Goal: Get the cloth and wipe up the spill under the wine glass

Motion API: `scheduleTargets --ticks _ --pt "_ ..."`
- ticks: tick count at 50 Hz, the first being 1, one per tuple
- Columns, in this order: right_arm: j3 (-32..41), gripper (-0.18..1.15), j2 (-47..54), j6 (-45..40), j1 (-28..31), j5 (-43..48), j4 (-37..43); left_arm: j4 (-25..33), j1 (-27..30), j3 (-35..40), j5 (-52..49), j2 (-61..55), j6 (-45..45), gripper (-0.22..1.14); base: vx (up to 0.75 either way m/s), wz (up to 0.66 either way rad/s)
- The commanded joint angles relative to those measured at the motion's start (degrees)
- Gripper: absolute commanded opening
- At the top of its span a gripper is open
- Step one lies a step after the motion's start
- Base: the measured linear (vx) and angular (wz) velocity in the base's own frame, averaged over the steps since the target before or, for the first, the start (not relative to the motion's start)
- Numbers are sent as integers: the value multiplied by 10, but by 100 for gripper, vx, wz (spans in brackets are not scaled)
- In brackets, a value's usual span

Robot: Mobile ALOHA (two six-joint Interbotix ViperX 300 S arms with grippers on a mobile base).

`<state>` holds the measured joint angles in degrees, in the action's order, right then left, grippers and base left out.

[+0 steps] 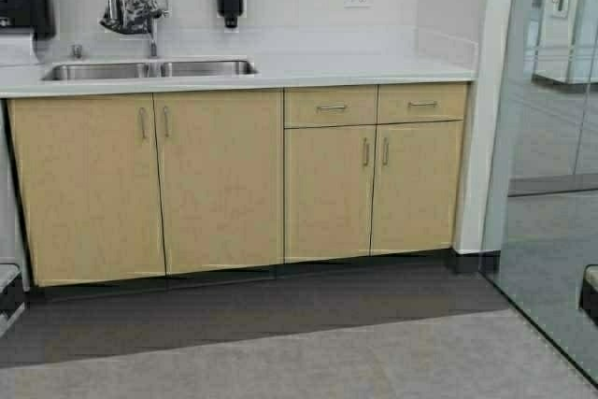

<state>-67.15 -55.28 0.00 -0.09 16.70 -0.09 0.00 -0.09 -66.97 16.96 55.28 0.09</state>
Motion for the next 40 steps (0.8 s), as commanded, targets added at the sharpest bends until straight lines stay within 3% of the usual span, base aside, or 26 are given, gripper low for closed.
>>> scheduleTargets --ticks 1,7,40 --pt "-4 1 4 -5 5 2 2 -1 -1 -10 -2 20 -7 -3 1 -3" --pt "-5 5 3 -18 5 2 2 -2 -1 -11 -2 33 -9 4 2 -3" --pt "6 5 -3 -19 5 2 2 -8 -1 -4 -2 26 -10 3 8 -4"
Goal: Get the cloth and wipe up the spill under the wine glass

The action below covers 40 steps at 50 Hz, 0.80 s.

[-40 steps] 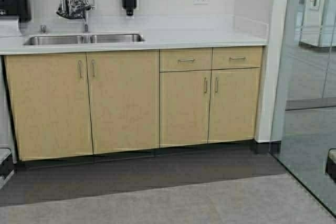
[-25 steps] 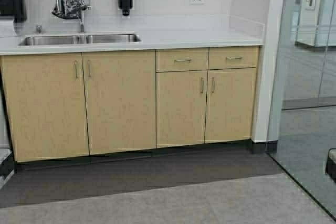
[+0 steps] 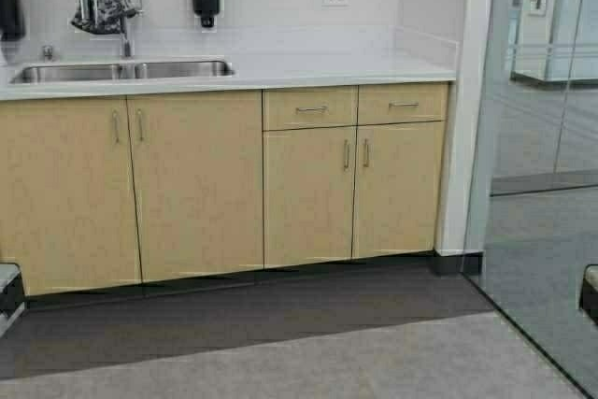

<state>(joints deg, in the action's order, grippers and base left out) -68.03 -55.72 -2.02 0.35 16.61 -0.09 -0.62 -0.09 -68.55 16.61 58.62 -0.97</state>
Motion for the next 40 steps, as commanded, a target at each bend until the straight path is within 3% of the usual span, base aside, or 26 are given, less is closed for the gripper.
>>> scheduleTargets --ticks 1,40 --pt "15 5 2 1 1 3 2 -2 -1 12 2 -7 1 3 21 -2" --pt "18 5 27 -2 1 8 -3 -2 -1 -9 6 -15 4 3 32 6"
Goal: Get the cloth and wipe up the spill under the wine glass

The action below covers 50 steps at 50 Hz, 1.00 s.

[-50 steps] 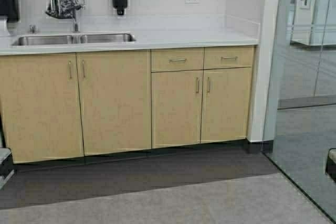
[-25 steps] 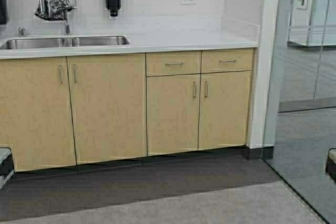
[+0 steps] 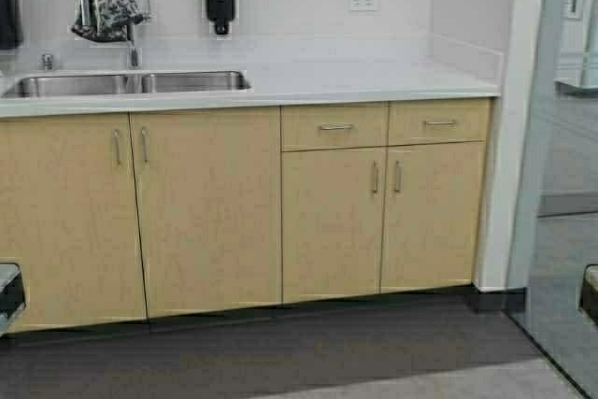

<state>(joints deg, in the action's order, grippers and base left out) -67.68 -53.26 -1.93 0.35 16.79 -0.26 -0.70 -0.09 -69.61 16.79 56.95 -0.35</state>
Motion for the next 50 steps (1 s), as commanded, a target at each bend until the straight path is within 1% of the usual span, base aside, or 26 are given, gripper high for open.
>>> scheduleTargets --ticks 1,29,50 --pt "15 5 3 -3 1 6 -1 -1 -1 1 4 4 -4 3 42 11" --pt "10 5 1 -3 1 16 -1 -1 -1 -10 9 24 -20 3 42 10" --pt "11 5 0 -4 1 16 -2 1 -1 -15 9 25 -31 3 40 18"
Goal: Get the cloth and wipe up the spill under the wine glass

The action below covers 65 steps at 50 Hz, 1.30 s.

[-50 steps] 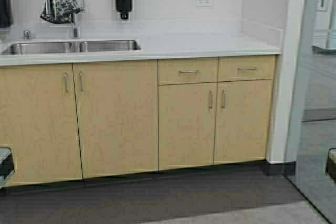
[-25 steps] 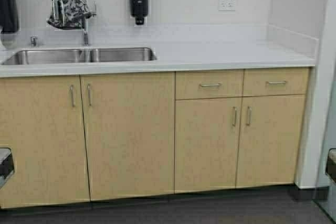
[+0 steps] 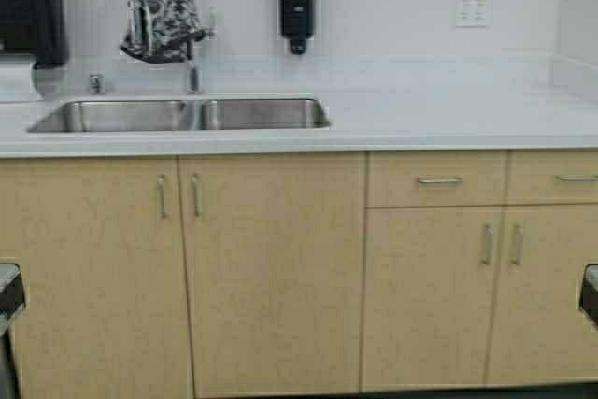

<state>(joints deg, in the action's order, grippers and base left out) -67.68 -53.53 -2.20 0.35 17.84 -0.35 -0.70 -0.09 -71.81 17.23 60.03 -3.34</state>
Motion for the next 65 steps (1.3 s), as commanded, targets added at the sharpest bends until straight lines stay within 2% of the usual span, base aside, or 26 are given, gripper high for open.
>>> scheduleTargets --ticks 1,18,30,49,55,65 --pt "11 5 3 -1 1 5 -2 0 -1 7 4 -6 -1 3 40 26" --pt "9 5 -1 -1 2 4 -2 -1 -1 18 33 -56 3 3 41 30" --pt "11 5 0 2 43 0 -13 -1 -1 11 33 -42 0 3 40 24" --pt "14 5 -2 0 60 -7 -33 -1 -1 5 29 -23 -3 3 39 11" --pt "29 5 -1 1 85 -51 -56 1 -1 -3 16 8 -6 3 37 6" --pt "88 5 22 1 167 -85 -68 -1 -1 -17 -15 74 -2 3 37 1"
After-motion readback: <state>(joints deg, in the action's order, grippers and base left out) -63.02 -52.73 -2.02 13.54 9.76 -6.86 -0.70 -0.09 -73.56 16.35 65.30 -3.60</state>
